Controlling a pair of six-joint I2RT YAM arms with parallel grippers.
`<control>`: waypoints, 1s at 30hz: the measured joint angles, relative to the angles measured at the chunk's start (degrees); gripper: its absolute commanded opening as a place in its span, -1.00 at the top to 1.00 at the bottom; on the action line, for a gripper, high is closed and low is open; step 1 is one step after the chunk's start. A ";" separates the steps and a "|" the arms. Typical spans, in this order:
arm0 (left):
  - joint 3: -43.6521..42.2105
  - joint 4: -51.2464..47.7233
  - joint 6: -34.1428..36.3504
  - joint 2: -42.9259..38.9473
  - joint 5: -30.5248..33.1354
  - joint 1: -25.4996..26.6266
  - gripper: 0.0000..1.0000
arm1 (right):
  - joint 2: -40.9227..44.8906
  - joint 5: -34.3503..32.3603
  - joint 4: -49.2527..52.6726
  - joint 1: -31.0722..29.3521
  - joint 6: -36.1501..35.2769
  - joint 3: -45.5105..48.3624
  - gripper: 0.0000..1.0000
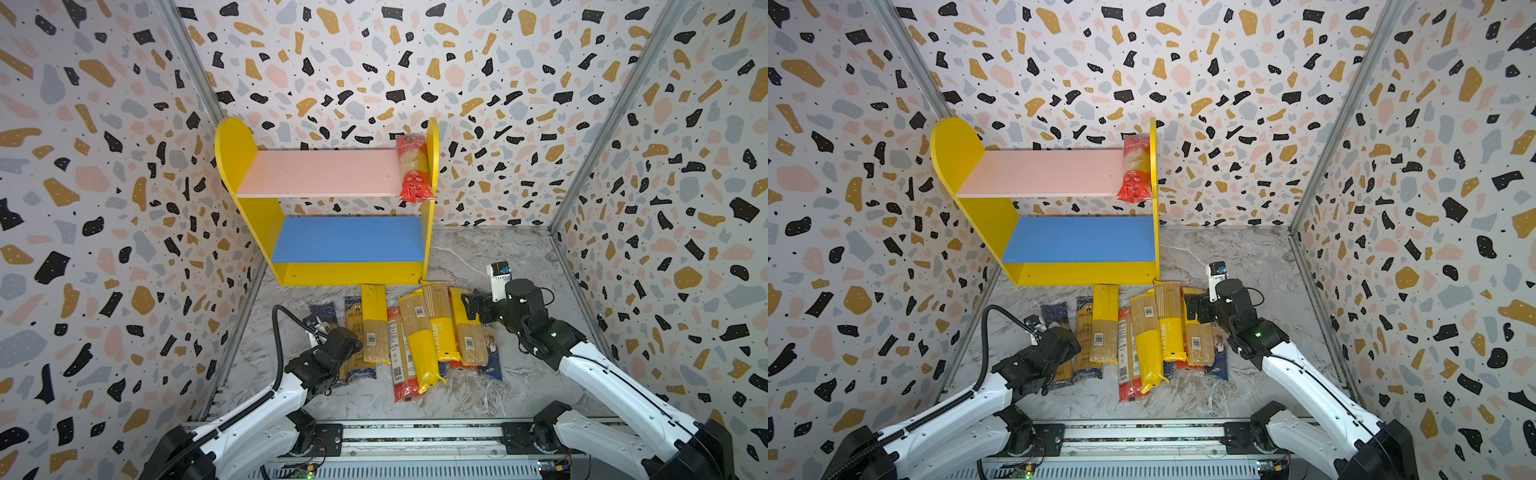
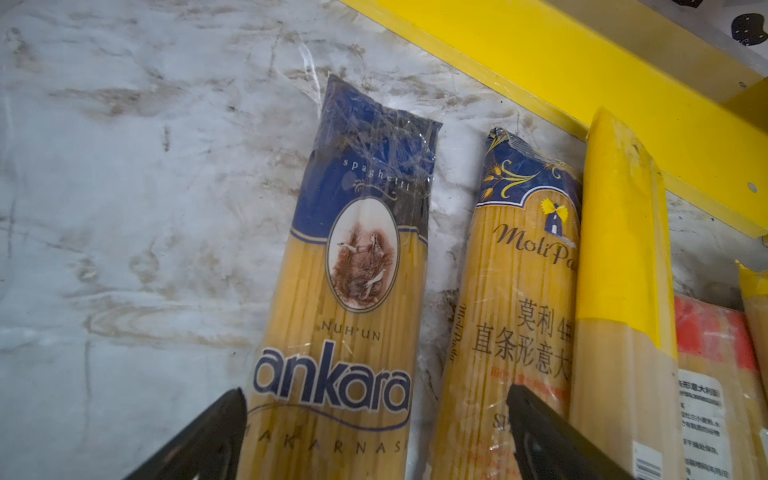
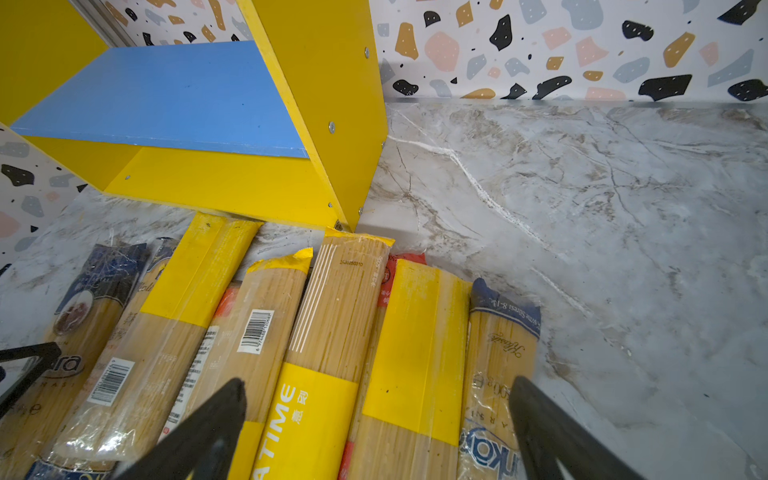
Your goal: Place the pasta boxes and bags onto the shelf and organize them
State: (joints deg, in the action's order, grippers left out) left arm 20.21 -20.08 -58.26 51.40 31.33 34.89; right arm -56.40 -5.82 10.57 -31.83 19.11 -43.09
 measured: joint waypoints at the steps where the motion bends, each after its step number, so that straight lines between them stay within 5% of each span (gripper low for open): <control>1: -0.44 -0.04 -0.33 0.44 -0.26 0.00 -0.93 | -0.02 0.15 -0.02 0.17 -0.02 0.22 -0.98; 16: 0.92 -0.90 -0.31 13.44 -2.08 0.00 -0.94 | 1.55 4.57 -1.68 3.41 -0.17 0.57 -0.98; 27: 6.03 1.73 2.60 22.97 -1.95 -0.17 -0.50 | 2.21 6.75 -1.77 6.36 -0.17 0.61 -0.98; 30: 7.26 2.82 3.45 24.85 -2.16 -0.22 -0.12 | 2.19 7.78 -1.92 7.63 -0.17 0.61 -0.98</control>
State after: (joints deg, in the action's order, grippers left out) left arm 27.46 -17.26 -54.81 76.25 29.17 34.68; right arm -54.22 1.96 8.64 -24.21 18.94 -42.48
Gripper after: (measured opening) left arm 0.676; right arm 0.989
